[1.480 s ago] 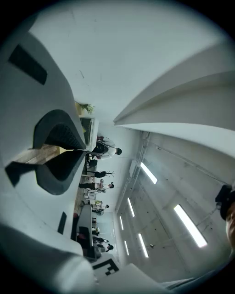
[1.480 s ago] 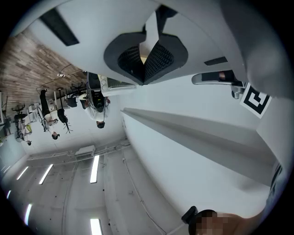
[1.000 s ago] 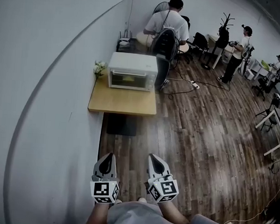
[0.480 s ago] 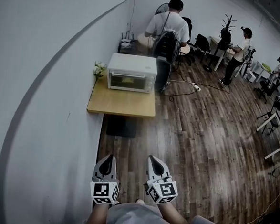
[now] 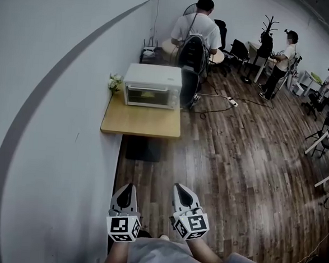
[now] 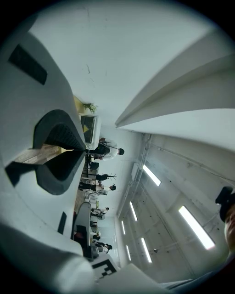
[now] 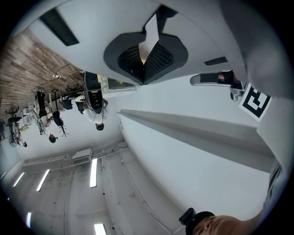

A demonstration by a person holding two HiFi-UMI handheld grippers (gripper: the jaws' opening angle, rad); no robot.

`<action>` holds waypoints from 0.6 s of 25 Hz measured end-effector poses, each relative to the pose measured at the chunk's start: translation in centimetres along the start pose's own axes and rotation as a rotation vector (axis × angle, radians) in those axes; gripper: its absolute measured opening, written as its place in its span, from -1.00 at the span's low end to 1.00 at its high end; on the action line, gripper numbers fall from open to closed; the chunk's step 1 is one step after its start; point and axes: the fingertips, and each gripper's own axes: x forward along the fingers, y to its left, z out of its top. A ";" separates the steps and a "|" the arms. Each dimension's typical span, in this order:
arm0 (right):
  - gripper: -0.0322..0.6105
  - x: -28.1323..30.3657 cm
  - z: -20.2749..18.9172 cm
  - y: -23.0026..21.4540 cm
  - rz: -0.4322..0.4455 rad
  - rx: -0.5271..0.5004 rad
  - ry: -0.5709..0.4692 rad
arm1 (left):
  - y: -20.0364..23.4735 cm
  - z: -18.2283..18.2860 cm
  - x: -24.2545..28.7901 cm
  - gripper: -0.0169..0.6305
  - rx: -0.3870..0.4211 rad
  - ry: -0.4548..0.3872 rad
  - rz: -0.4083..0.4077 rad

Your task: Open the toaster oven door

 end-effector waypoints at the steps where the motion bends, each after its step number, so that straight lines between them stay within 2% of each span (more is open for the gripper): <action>1: -0.92 -0.1 -0.2 -0.2 0.002 -0.003 0.004 | -0.2 -0.3 0.0 -0.92 -0.003 0.004 0.002; 8: -0.92 1.2 -1.2 -1.3 0.005 0.009 0.026 | -0.6 -1.2 1.5 -0.92 -0.003 0.037 -0.005; 15: -0.92 6.9 -1.2 -2.2 -0.019 0.001 0.015 | 2.0 -0.7 6.7 -0.92 0.002 0.036 -0.043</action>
